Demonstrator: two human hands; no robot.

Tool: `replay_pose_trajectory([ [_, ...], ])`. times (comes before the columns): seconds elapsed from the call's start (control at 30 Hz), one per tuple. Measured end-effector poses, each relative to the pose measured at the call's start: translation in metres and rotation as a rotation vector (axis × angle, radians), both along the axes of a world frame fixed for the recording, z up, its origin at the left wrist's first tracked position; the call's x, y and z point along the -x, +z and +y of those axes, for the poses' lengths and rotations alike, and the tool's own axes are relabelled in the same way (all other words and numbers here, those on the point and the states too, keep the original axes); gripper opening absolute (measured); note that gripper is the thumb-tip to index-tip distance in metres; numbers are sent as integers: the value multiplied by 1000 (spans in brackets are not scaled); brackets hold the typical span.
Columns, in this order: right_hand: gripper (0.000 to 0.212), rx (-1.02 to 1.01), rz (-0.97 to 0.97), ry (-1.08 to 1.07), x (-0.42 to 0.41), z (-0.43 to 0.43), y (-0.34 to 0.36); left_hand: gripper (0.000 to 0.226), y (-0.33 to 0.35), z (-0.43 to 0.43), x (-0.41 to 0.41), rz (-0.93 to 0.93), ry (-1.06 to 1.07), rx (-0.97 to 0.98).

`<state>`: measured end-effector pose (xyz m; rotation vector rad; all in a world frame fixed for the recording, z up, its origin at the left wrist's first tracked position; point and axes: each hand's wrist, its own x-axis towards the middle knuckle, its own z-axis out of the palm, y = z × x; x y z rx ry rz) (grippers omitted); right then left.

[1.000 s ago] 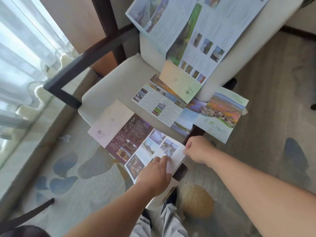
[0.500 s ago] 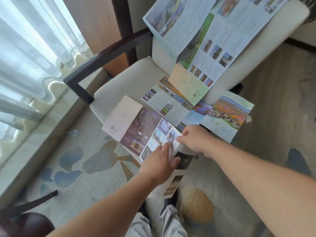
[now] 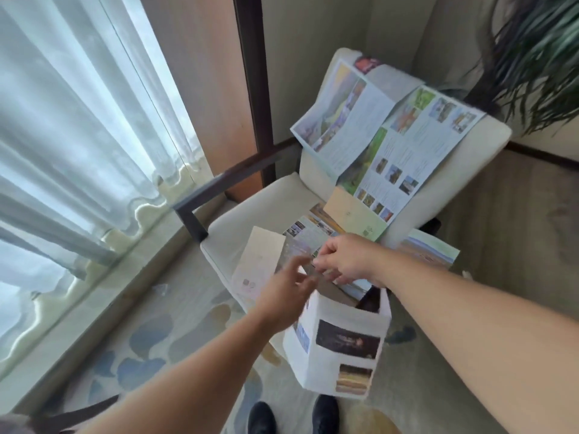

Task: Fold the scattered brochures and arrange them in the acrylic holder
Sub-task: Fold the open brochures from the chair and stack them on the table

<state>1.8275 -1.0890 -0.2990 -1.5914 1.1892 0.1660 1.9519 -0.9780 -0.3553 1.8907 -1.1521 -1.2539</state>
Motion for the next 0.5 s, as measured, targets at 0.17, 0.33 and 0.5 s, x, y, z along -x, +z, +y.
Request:
replay_pose_trajectory([
  [0.17,52,145,348,37,36,16,-70,74,-72,20,29,-97,-193,-234],
  [0.33,68,44,422,56,73,47,-134,85,-123,45,58,-252,-363,-437],
  [0.5,52,50,384,-41,92,49,-161,58,-135,43,77,-368,-447,-444],
])
